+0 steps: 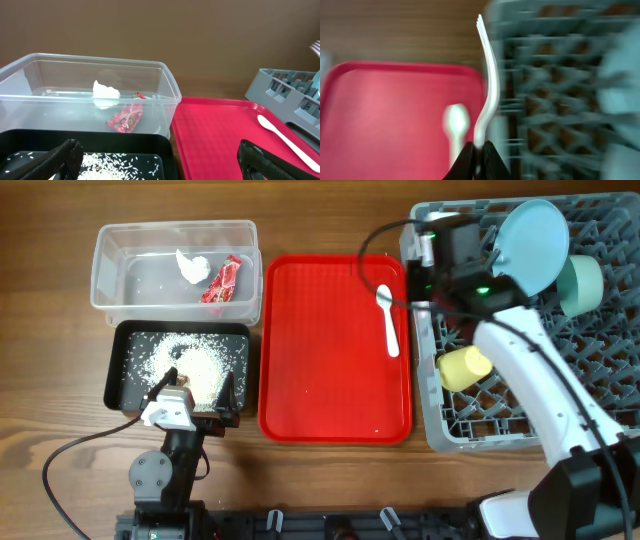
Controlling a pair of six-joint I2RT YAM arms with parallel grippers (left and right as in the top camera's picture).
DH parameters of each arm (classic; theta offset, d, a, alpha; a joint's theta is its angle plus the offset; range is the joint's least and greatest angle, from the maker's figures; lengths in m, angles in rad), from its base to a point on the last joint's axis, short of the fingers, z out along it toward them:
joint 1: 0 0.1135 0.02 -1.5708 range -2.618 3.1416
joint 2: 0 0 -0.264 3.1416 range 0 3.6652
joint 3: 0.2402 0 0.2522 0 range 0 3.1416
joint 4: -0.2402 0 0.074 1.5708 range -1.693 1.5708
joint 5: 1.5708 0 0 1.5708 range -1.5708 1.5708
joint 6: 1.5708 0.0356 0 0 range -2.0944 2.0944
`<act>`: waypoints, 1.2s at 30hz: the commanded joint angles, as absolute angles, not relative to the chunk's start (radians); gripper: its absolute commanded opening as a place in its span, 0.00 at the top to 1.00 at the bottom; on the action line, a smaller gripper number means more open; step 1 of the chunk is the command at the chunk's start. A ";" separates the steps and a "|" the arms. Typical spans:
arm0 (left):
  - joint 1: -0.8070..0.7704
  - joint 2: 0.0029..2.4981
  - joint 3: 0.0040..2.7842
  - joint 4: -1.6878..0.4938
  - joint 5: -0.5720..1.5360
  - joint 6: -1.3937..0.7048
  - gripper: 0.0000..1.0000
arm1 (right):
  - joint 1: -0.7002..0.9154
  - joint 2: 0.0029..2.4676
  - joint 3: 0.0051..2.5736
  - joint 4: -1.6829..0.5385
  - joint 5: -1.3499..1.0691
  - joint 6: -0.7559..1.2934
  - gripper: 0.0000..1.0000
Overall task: Sort waste into correct bins and load items into the dishwasher rack
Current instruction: 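Carry the white fork into the rack and release it, then return right gripper to the red tray and grasp the white spoon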
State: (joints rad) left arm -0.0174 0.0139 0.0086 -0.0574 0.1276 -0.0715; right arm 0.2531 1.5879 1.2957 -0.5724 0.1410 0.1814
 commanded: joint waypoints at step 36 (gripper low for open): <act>-0.009 0.007 0.006 -0.065 0.121 -0.060 0.00 | 0.403 1.939 1.294 -0.552 0.155 0.160 0.45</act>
State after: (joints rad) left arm -0.0174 0.0139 0.0086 -0.0574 0.1276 -0.0715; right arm 0.4026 1.8668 1.2957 -0.5606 0.1387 0.1352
